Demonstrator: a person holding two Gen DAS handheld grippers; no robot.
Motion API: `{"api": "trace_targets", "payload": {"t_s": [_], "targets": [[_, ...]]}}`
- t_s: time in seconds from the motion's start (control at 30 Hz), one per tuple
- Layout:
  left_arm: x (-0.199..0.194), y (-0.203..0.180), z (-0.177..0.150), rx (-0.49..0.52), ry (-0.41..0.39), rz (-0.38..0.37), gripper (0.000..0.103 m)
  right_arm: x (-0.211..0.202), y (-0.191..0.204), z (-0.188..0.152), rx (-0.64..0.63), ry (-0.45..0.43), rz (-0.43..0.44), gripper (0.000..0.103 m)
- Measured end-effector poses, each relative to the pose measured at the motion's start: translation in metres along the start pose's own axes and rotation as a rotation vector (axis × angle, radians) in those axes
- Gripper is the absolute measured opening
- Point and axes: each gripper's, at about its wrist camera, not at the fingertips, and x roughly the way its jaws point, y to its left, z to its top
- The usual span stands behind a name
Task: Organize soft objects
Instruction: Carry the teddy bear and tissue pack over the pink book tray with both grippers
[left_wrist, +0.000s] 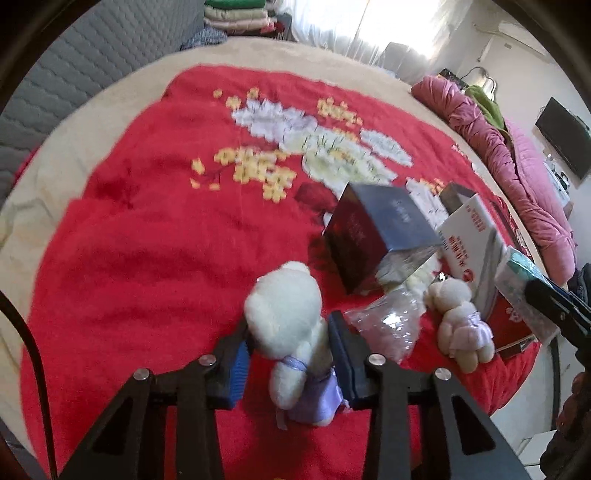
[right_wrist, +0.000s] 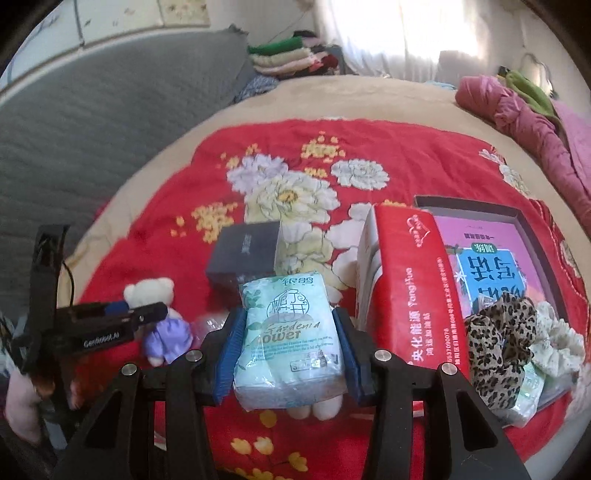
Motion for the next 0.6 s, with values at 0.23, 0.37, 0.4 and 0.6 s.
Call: {"api": "trace_targets", "payload": {"t_s": [0.23,0.37,0.4,0.6], "targets": [[-0.008,-0.006,0.000,0.007,0.008,-0.005,0.039,-0.011,-0.011,0.001,0.054,-0.038,0.024,0.049],[-0.021,-0.008,0.002,0.004,-0.015,-0.028,0.039,-0.019,-0.016,0.002,0.080,-0.067,0.044,0.049],[-0.025,-0.009,0.003,0.006,-0.023,-0.028,0.039,-0.021,-0.017,0.002,0.085,-0.074,0.050,0.049],[-0.053,-0.031,0.015,0.055,-0.075,-0.037,0.039,-0.033,-0.029,0.003,0.118,-0.114,0.058,0.049]]}}
